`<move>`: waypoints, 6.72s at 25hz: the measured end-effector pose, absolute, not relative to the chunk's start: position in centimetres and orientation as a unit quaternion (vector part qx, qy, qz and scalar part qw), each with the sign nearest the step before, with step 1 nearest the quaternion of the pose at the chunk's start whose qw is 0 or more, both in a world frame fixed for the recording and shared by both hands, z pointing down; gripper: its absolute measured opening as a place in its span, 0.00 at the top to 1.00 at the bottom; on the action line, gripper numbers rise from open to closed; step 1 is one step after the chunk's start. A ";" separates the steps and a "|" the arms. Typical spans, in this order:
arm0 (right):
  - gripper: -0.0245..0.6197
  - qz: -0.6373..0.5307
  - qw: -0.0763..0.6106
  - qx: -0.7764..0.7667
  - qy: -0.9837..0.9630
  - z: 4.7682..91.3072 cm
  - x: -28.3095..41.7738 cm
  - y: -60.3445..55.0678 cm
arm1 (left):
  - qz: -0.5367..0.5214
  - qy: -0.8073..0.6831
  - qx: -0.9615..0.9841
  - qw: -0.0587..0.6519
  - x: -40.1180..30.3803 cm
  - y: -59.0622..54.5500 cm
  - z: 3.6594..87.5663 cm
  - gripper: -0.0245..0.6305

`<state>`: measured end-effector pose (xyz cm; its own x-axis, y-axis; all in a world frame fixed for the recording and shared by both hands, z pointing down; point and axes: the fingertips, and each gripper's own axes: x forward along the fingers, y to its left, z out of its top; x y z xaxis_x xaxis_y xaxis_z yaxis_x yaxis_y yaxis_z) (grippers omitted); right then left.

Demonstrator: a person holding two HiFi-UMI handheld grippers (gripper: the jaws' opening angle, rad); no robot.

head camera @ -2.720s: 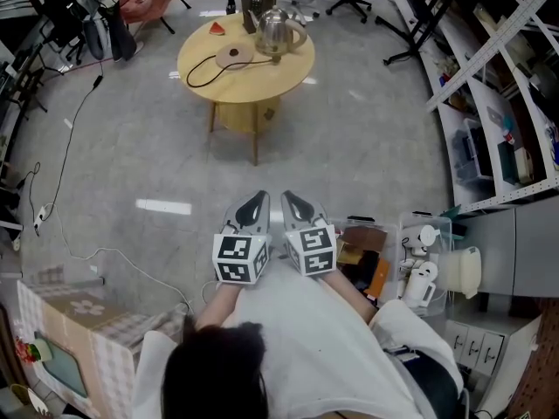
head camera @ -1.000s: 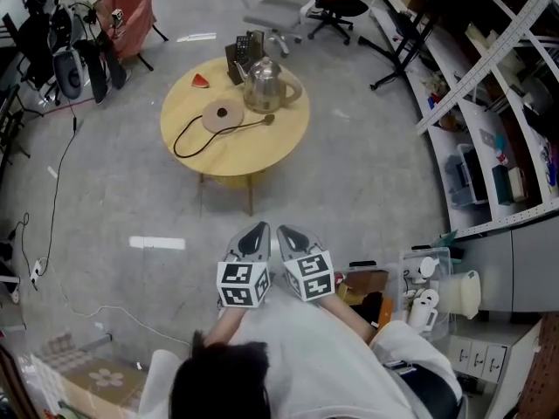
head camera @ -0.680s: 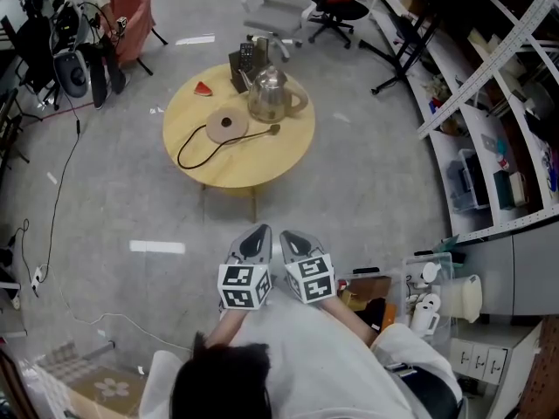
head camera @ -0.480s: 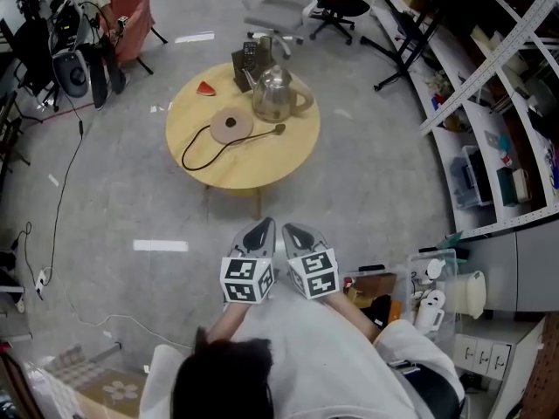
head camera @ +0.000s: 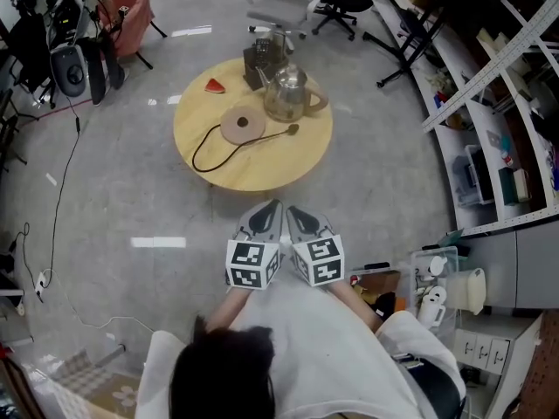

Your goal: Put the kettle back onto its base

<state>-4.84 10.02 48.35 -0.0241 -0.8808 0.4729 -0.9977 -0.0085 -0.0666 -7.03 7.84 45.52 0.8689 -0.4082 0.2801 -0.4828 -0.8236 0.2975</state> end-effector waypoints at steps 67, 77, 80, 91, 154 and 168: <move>0.92 0.245 0.032 0.647 -0.721 49.5 3.7 -2.6 | 0.127 -0.270 0.932 0.207 -2.1 -5.7 48.2 0.91; 0.92 0.237 0.056 0.668 -0.703 49.7 8.4 -5.7 | 0.144 -0.272 0.928 0.212 0.7 -8.6 48.7 0.91; 0.92 0.235 0.059 0.674 -0.698 50.0 9.9 -6.3 | 0.147 -0.273 0.927 0.210 1.4 -9.2 48.8 0.91; 0.76 0.216 0.062 0.684 -0.694 49.6 16.1 -9.0 | 0.147 -0.289 0.921 0.214 3.5 -11.9 49.0 0.91; 0.57 0.157 0.234 0.496 -0.822 55.9 25.0 -18.7 | 0.151 -0.352 0.891 0.245 9.7 -17.7 50.8 0.91; 0.60 0.150 0.248 0.459 -0.840 56.9 23.5 -19.3 | 0.153 -0.369 0.884 0.245 9.1 -18.4 50.9 0.91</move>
